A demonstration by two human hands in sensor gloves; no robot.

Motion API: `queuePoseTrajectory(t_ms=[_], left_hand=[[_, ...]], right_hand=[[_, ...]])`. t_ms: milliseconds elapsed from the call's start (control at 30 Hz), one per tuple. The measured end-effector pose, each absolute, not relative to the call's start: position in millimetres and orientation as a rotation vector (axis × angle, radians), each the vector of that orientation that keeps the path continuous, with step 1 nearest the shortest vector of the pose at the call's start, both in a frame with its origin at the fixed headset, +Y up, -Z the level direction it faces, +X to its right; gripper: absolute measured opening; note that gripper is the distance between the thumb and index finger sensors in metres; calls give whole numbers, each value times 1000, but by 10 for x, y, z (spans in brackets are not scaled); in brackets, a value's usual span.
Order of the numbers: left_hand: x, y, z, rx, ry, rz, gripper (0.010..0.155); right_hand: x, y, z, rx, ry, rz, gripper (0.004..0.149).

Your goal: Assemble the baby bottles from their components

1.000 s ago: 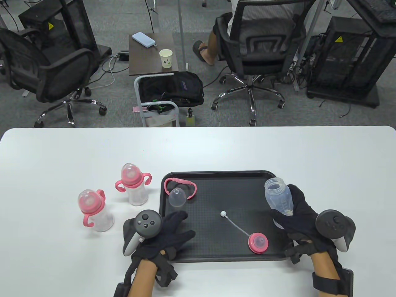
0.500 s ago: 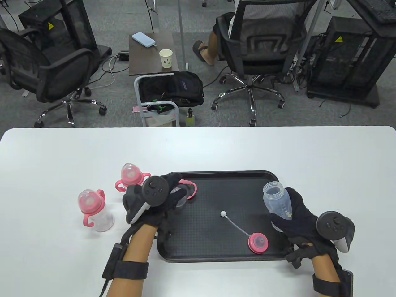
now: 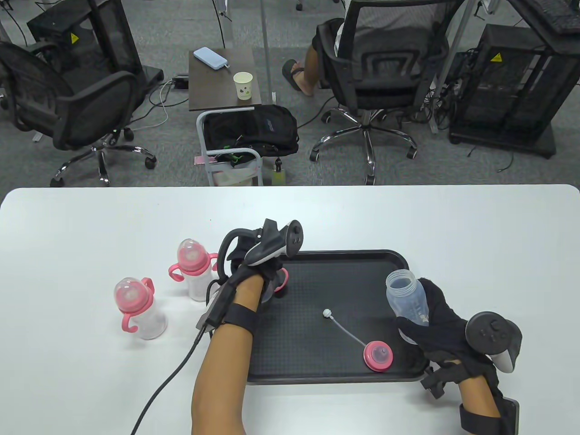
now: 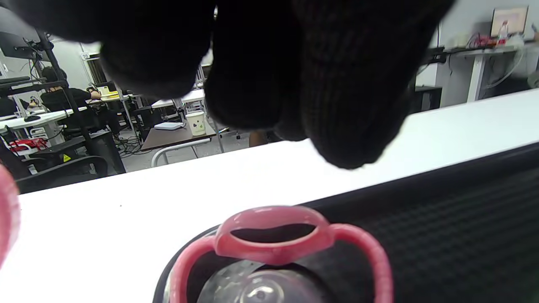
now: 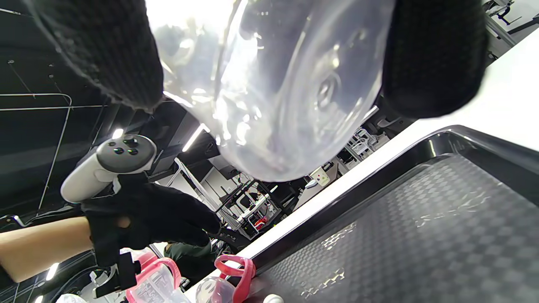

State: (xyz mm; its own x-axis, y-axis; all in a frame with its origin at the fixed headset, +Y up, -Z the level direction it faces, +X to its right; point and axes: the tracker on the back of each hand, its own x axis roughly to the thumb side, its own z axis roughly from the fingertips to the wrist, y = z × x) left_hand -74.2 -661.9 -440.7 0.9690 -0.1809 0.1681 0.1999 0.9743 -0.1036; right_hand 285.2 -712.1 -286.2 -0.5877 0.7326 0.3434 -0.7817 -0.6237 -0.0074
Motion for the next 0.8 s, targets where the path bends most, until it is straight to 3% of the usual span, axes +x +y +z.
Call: queuePoseTrajectory(t_ms=[233, 800], left_hand=[[-684, -6757, -4544, -216, -161, -216, 54], [-669, -6979, -4602, -219, -160, -313, 46]], right_hand=[[2840, -7117, -2868, 393, -173, 2226, 96], [2857, -7111, -2873, 392, -154, 2225, 96]])
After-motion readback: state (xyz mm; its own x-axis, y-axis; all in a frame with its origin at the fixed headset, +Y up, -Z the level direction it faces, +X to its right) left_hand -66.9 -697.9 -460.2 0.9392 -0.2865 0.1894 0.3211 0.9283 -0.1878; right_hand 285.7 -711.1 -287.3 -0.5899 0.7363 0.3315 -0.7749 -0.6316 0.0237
